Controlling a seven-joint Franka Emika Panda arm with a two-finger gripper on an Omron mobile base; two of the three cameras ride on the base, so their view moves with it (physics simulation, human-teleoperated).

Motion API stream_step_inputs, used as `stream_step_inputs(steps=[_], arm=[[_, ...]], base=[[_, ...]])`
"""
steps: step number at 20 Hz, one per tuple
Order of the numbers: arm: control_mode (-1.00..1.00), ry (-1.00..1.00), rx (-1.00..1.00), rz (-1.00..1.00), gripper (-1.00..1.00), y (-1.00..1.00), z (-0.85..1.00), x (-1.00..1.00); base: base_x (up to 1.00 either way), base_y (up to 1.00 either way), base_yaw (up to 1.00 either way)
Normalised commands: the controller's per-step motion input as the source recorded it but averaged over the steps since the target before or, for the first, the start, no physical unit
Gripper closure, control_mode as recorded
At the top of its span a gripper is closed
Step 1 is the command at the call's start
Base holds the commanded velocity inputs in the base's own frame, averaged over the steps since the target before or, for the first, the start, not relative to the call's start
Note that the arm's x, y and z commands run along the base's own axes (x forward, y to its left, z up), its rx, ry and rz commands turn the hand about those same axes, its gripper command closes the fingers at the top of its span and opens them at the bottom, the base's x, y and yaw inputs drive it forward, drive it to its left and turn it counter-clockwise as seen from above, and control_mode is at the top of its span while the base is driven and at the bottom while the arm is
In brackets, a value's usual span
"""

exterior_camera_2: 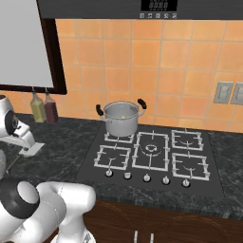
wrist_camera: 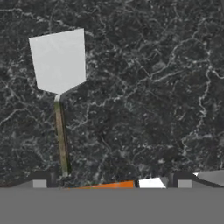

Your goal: Put the mushroom and lemon wedge in the pot. Retrieve the spatula and lightly stir the vegetables in the pot.

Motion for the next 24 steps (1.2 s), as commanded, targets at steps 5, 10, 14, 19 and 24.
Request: stream_step_inputs(steps=[5,10,14,19,24], arm=[[-1.00,0.08,0.05,-0.01,-1.00,0.24,-0.15,-0.19],[-1.00,0.10,0.01,0.00,-1.00,0.31,-0.22,-0.01],[-1.00,0.09,-0.03,0.00,-1.00,0.45,-0.20,0.00],[-1.00,0.08,-0.02,0.00,-1.00,0.30,-0.27,0.00],[-1.00,0.05,0.00,0.00,-1.00,0.06,-0.31,0.05]], base=[[0.00,0.00,0.00],[0.00,0.00,0.00],[0.00,0.00,0.00],[0.00,0.00,0.00],[0.00,0.00,0.00]])
